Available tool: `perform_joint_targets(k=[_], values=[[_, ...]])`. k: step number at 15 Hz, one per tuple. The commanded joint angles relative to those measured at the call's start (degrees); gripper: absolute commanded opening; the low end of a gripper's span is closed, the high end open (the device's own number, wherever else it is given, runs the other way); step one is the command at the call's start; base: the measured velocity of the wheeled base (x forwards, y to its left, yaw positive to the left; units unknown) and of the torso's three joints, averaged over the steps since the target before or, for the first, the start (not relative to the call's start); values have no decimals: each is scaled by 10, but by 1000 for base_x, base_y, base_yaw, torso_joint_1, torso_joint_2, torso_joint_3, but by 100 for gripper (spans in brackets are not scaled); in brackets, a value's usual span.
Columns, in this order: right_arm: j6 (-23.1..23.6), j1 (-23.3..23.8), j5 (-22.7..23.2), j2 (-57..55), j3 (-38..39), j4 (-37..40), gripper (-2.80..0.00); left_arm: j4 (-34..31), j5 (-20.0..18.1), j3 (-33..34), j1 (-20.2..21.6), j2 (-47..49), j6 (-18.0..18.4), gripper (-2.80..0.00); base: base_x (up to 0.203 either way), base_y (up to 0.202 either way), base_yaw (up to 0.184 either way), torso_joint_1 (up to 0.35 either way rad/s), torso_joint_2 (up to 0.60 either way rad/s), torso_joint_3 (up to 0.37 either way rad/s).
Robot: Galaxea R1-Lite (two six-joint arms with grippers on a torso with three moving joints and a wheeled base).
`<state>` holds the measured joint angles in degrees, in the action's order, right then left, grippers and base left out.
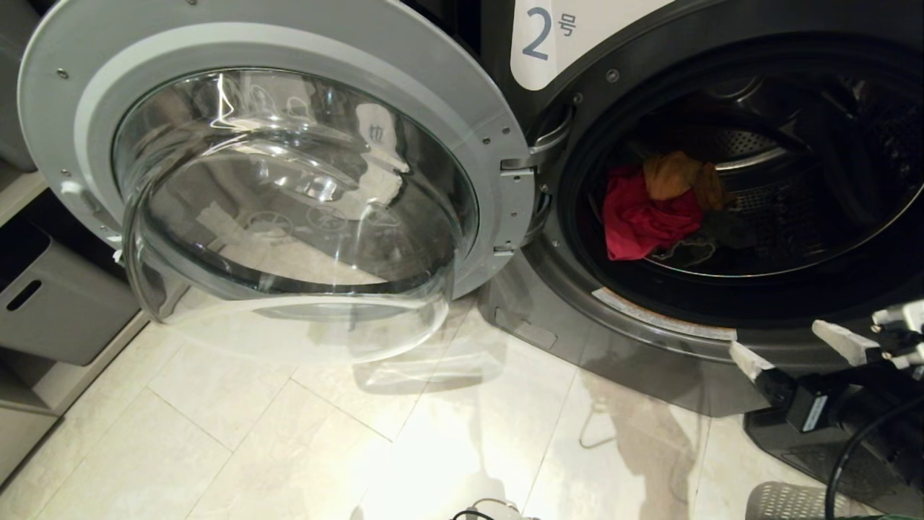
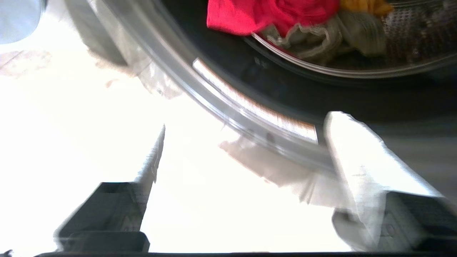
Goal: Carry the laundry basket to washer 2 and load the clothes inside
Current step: Close the washing machine door with the left hand
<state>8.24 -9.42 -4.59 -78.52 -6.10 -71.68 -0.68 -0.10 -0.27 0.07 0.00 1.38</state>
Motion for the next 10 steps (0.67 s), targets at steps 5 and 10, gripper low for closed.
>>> perform_joint_targets(k=[5,10], values=[[-1,5,0,182,56,110,-280,0,0,0,0,1,0,-280,0,0,0,0,0,0],[0,41,13,294,61,418,-280,0,0,0,0,1,0,-280,0,0,0,0,0,0]])
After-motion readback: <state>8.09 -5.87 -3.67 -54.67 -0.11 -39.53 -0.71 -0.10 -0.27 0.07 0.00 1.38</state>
